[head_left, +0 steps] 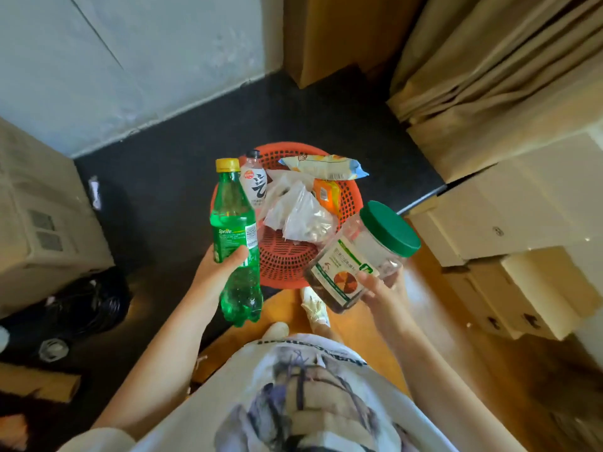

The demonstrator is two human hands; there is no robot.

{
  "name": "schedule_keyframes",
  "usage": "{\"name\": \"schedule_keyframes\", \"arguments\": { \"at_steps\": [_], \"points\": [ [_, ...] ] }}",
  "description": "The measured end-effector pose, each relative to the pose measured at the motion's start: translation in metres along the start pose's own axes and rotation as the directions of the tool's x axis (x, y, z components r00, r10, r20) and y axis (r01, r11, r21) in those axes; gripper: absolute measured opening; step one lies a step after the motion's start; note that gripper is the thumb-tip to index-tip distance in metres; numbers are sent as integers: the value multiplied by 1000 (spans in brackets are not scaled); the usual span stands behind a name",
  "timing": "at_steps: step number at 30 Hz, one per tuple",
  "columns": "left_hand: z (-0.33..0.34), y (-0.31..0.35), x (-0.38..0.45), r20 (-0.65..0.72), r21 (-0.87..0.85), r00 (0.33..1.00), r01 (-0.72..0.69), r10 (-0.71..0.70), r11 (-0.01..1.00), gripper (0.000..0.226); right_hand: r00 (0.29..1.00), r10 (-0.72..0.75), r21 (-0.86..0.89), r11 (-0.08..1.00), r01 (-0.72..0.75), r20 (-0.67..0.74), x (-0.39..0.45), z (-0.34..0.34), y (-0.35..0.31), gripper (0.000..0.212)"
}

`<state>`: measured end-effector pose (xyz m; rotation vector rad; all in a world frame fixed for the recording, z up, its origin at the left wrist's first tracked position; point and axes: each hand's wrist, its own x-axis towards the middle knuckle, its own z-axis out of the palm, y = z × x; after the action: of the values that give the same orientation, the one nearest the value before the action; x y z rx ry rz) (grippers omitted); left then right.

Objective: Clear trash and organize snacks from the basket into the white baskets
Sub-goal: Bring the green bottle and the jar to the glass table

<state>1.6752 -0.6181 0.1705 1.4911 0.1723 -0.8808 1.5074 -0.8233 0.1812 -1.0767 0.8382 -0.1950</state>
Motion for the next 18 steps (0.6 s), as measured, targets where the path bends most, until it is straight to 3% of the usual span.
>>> {"name": "schedule_keyframes", "arguments": {
  "at_steps": [2,5,9,13,18],
  "points": [
    [-5,1,-17,106,12,994,1,-2,1000,88,998,9,60,998,-6,-56,-29,3,13,73],
    [-8,-1,-37,227,24,973,41,-45,999,89,985,33,161,987,-5,-167,-72,5,35,76],
    [0,-6,-54,342,124,934,64,-103,990,43,940,75,258,966,14,-333,-134,1,64,72],
    [25,-18,-70,447,348,877,12,-178,937,64,859,138,402,912,84,-493,-198,-11,92,78],
    [73,-46,-111,585,562,736,-63,-342,825,97,704,183,487,834,258,-687,-287,-27,131,72]
  ]
}}
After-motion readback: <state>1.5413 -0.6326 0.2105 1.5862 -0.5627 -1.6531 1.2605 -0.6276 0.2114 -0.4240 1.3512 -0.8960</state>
